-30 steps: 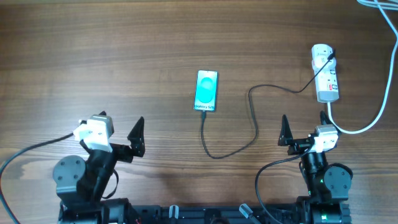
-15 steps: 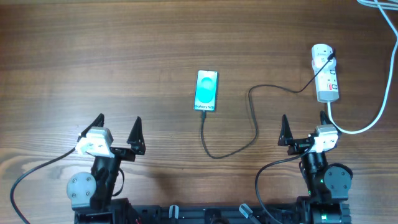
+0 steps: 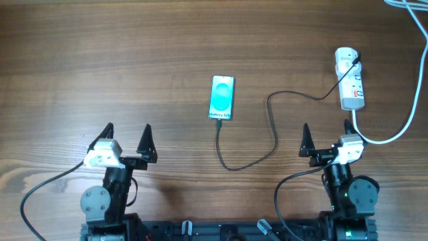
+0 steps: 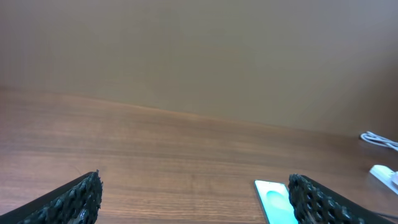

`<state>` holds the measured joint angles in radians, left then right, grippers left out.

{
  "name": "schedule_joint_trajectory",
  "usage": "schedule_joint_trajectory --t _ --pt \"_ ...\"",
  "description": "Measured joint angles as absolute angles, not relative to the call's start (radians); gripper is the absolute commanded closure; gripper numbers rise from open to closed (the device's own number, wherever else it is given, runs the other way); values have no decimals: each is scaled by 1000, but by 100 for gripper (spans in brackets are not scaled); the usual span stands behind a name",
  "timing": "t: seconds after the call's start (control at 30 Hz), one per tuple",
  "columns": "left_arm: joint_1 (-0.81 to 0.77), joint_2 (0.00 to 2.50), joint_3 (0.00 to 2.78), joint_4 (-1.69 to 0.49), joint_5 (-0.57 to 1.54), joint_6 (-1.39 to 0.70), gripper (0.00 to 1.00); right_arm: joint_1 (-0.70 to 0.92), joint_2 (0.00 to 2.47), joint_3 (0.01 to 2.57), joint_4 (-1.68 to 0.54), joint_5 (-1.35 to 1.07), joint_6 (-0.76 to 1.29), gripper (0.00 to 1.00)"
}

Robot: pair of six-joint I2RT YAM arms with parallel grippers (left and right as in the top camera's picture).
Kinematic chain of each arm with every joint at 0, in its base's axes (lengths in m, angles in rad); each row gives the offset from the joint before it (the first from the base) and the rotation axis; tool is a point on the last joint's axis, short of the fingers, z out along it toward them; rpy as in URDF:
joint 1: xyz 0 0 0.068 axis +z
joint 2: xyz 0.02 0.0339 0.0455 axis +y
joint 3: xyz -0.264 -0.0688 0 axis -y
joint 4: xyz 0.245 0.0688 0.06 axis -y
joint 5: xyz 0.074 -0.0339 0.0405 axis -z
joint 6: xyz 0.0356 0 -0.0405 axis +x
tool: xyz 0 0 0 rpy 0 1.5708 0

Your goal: Plug charger to phone and switch on socket

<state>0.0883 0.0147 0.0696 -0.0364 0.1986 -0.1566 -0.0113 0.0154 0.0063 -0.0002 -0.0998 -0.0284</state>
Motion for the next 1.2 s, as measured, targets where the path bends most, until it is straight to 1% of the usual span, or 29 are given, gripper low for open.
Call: schedule_joint_trajectory --t 0.2,0.27,0.37,1.2 --pt "88 14 17 22 168 -163 0 -11 15 6 0 -100 -28 0" --pt "89 14 14 11 163 -163 0 -11 15 6 0 -100 -28 0" --pt "106 13 12 -61 157 -164 0 -11 15 6 0 -100 -28 0" --pt "119 14 12 -61 154 -163 0 -11 15 6 0 -100 -28 0"
